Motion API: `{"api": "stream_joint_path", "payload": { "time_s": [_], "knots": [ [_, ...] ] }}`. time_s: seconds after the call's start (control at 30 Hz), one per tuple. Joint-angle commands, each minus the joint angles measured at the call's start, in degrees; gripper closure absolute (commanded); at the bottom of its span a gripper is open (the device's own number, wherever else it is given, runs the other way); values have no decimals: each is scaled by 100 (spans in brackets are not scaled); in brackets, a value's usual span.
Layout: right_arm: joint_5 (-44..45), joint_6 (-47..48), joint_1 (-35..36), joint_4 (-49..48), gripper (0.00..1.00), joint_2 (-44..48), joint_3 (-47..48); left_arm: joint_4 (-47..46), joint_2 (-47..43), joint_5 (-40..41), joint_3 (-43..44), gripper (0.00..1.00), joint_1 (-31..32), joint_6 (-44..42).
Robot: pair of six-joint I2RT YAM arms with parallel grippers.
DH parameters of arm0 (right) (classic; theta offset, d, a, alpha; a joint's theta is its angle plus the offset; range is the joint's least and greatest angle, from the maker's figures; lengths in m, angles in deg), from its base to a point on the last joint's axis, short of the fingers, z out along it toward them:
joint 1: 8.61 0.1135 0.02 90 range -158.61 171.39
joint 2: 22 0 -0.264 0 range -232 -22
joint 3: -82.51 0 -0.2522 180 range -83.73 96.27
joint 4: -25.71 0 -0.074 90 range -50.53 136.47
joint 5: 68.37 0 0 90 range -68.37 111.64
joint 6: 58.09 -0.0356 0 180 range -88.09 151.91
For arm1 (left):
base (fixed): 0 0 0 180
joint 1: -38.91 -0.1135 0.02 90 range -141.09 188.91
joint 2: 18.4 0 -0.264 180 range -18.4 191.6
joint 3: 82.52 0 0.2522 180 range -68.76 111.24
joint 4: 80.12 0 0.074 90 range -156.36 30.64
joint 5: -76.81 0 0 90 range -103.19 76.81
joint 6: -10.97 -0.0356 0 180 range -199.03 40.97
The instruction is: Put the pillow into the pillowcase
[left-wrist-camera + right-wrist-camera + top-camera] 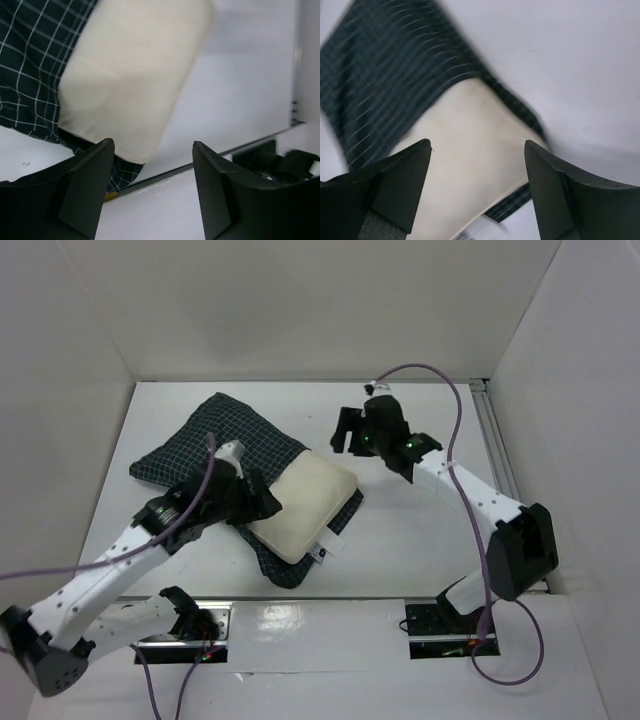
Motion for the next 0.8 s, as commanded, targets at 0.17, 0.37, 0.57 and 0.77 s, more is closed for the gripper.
{"api": "stream_joint_path", "payload": {
  "time_s": [0.17,0.37,0.57,0.77],
  "knots": [
    [-1079,457,-705,-279,48,-1666,-30,999,1396,912,718,23,146,365],
    [-1432,291,533,-647,87,-1388,-583,1666,1844,1193,1140,19,198,243],
    [-895,-71,537,-561,36,-192,-1356,2001,2626,1413,1571,4,576,110],
    [-1378,61,-764,-219,19,766,-2121,2641,3687,2274,2028,0,1393,724]
  ]
}}
